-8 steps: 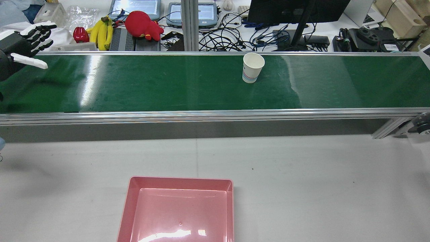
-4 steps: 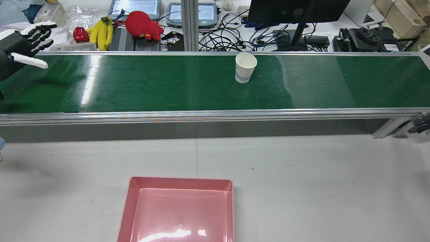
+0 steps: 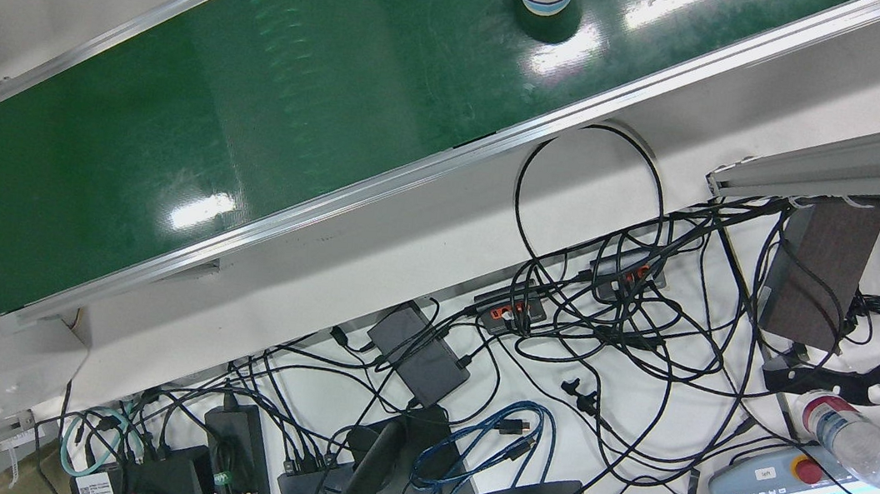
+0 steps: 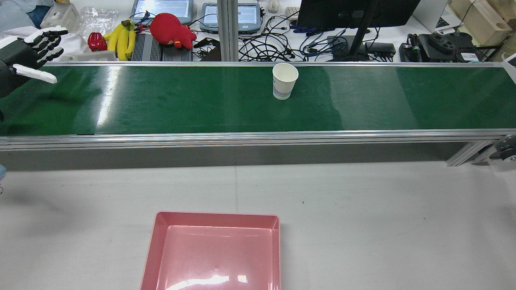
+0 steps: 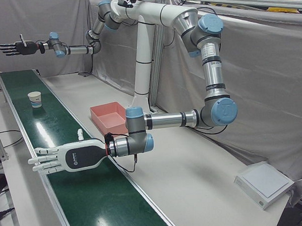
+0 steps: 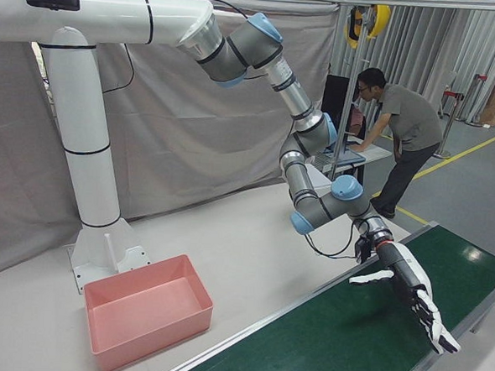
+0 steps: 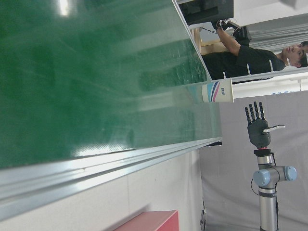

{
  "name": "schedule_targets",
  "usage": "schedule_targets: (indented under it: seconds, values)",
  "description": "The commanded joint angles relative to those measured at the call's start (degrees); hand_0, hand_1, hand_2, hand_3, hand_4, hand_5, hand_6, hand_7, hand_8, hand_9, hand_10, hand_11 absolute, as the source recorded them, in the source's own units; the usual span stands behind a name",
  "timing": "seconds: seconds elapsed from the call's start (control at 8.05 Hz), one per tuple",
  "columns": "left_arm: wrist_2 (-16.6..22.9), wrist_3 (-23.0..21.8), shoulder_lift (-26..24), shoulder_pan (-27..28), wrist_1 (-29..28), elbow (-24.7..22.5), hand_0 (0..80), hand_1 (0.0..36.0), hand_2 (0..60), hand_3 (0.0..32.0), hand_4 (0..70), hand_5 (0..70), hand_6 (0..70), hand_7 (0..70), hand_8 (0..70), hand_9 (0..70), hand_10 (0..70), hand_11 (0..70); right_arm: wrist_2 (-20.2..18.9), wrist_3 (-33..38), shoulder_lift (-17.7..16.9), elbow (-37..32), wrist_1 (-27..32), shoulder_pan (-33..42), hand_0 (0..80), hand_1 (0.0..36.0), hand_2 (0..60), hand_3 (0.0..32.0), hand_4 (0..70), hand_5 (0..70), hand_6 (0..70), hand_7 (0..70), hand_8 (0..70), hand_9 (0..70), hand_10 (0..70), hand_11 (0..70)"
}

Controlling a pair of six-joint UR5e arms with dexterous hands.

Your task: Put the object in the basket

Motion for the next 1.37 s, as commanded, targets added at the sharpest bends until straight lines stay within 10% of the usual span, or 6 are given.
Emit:
schedule_targets:
  seconds: [0.0,1.24]
  values:
    - [0.0,0.1,0.0,0.0,0.6,0.0,56.8,14.0,0.0,2.8,1.4,24.5,0.4,0.0,0.0,0.0,2.6,6.0,0.0,0.0,0.0,0.0,0.1,0.0,0.0,0.0,0.0,0.0,0.0,0.0,0.0,0.0,0.0,0.0,0.0,0.0]
    - [-1.5,-0.3,0.5,-0.2,1.9,0.0,55.7,13.4,0.0,5.0,0.0,22.0,0.1,0.0,0.0,0.0,2.7,6.1,0.0,0.0,0.0,0.0,0.0,0.0,0.0,0.0,0.0,0.0,0.0,0.0,0.0,0.0,0.0,0.0,0.0,0.0]
